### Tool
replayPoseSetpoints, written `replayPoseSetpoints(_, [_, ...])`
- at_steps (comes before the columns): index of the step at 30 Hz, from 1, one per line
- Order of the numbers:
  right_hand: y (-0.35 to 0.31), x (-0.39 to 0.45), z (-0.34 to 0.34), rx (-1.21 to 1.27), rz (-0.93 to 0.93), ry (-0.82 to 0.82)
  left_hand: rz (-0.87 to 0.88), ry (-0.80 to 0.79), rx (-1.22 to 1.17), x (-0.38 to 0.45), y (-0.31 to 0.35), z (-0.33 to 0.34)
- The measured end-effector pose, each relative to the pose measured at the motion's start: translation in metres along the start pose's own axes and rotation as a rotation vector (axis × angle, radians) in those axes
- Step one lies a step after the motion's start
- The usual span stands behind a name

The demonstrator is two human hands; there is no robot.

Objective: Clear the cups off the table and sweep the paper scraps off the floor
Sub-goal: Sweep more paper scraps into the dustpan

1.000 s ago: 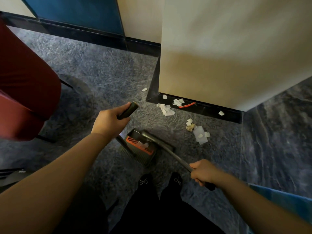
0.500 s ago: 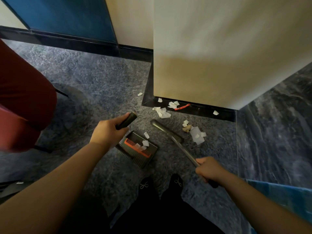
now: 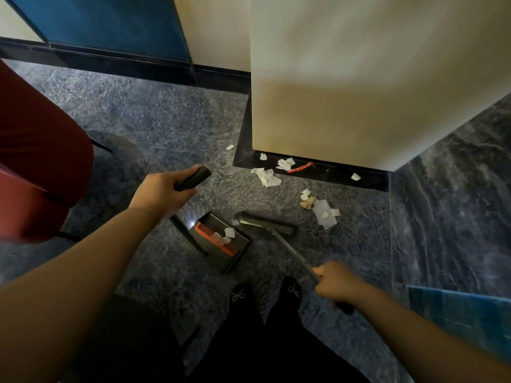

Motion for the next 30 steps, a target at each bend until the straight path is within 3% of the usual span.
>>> replayPoseSetpoints(6, [0.001,-0.008,-0.003,0.116,-0.065,-0.044,0.005,0.014,-0.01,-0.002,0.006,0.005])
replayPoseSetpoints(15, [0.006,-0.025,0.001,0.318,-0.057,0.071,-0.005,0.023,-0.051,-0.013,0.009,0.007])
replayPoseSetpoints(30, [0.045,-0.02,-0.063,0.459,-0.006,0.249,0.054,0.065,-0.143,0.025,0.059,0.024])
Point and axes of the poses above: each hand's wrist, its own x-axis towards the middle knuckle, its own z-axis out of the palm, y = z × x, the point moved 3 cm from there along x, towards the middle knuckle, and after that the axes turned 15 degrees about -x, right-handed, at the moved point
